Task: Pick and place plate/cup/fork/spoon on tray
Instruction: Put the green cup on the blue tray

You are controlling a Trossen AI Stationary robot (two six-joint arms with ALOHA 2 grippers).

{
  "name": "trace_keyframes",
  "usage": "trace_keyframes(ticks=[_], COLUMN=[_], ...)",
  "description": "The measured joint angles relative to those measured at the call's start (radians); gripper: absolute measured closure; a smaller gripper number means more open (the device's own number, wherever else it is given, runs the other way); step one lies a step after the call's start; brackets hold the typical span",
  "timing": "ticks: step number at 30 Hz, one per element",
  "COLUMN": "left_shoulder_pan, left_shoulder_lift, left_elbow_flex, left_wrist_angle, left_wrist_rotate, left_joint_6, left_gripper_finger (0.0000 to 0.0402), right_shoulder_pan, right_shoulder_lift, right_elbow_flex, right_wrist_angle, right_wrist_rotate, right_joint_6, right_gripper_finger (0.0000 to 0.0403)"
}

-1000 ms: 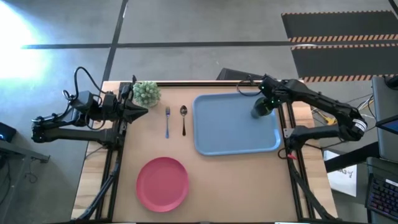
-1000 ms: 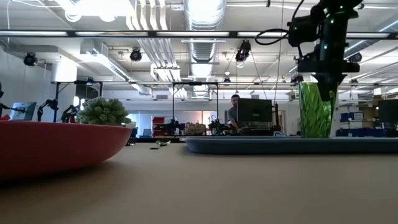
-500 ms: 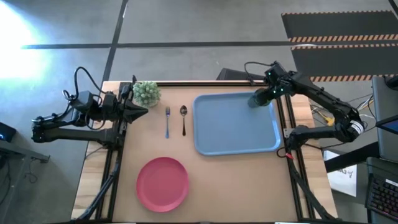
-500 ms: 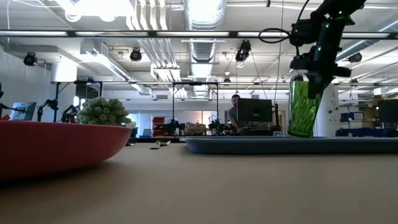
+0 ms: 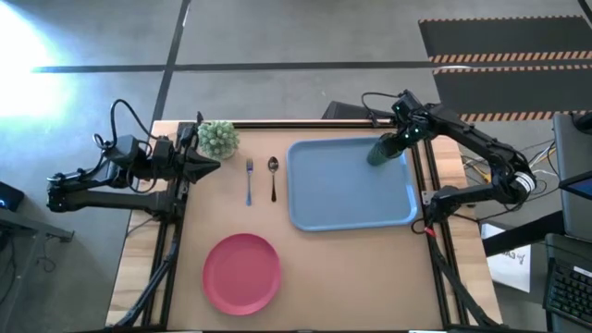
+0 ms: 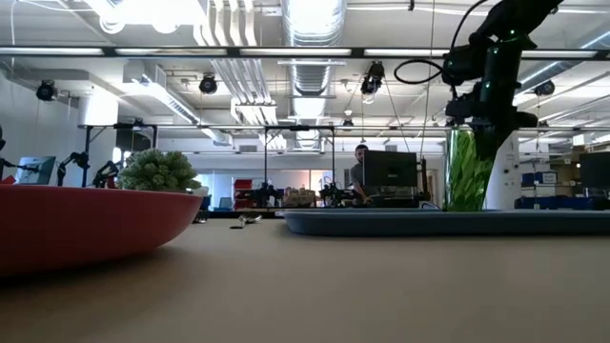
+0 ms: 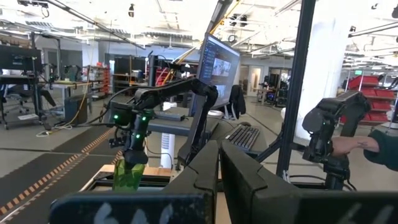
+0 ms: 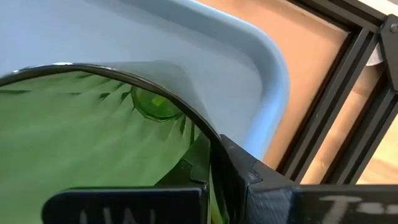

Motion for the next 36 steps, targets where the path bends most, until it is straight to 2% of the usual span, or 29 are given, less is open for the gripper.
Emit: trace_keyframes(ticks=[7, 18, 36], left_shoulder_pan=[0.0, 0.0, 0.0], left_shoulder_lift=[0.0, 0.0, 0.0], left_elbow_flex=[0.0, 0.0, 0.0], left_wrist_angle=[0.0, 0.0, 0.0], left_wrist_rotate=[0.0, 0.0, 0.0], left_joint_6=[0.0, 0.001, 0.0], left_gripper_finger=[0.0402, 0.0402, 0.0402], right_shoulder_pan=[0.0, 0.0, 0.0], right_shoulder_lift=[-0.022, -0.001, 0.072], right_elbow_flex=[0.014, 0.163, 0.179], right_wrist_angle=[-0.029, -0.18, -0.226], right_wrist_rotate=[0.005, 0.027, 0.034], right_joint_6=[-0.006, -0.01, -0.029], right_gripper_finger=[0.0394, 0.0394, 0.0394])
